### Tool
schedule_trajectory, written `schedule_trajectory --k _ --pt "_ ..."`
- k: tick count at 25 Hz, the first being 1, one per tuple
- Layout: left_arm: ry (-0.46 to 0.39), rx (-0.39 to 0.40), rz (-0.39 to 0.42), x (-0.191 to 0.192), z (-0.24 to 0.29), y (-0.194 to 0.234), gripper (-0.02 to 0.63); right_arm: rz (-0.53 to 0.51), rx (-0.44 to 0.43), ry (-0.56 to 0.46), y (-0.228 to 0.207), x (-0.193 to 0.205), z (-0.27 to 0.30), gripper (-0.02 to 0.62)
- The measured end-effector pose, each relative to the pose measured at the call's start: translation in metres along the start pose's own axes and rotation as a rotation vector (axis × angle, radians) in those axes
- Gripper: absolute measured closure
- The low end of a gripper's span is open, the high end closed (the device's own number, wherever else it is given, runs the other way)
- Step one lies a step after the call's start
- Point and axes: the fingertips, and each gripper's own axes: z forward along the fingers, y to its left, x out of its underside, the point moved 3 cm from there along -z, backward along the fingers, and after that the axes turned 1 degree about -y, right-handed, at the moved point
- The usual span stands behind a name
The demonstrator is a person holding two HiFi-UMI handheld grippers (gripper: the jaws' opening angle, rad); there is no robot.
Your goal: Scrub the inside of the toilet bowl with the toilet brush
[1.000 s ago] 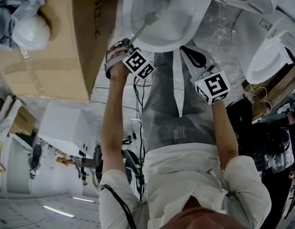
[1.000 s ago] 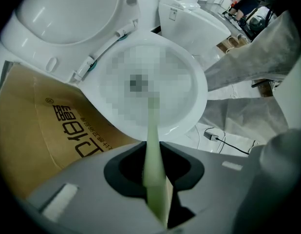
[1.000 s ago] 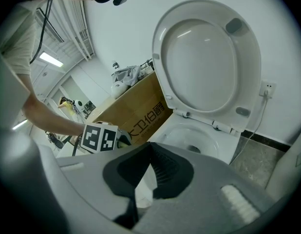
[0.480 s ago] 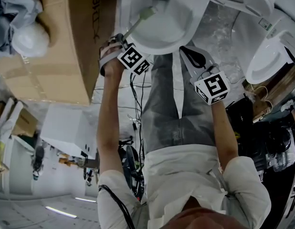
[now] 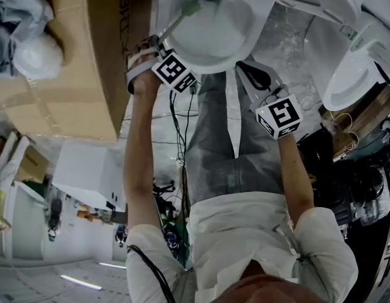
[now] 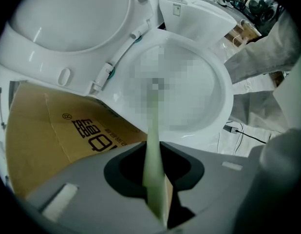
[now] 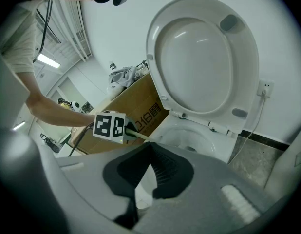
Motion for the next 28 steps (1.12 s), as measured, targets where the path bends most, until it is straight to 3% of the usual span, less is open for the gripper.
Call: schedule_trajectory --k 5,12,16,20,28 --pt "-0.006 0.008 -0.047 -0.001 -0.001 0.006 0.506 -0.005 -0.004 0.004 0.001 0.000 0.000 0.592" --pt "0.015 0.119 -0.185 0.006 -0.008 -0.009 0.506 -0.017 -0.015 0.011 0.003 -0.002 0.001 0.592" --pt "0.005 0.209 -0.336 0.009 -0.009 -0.015 0.506 -0.024 -0.018 0.016 0.002 -0.002 0.001 0.592" --pt "-0.027 0.239 -0.504 0.005 -0.008 -0.003 0.506 -0.026 -0.021 0.022 0.000 0.000 -0.001 0.592" --pt "-0.072 0.238 -0.643 -0.014 -0.008 0.013 0.506 -0.023 -0.020 0.026 -0.002 0.002 -0.002 0.592"
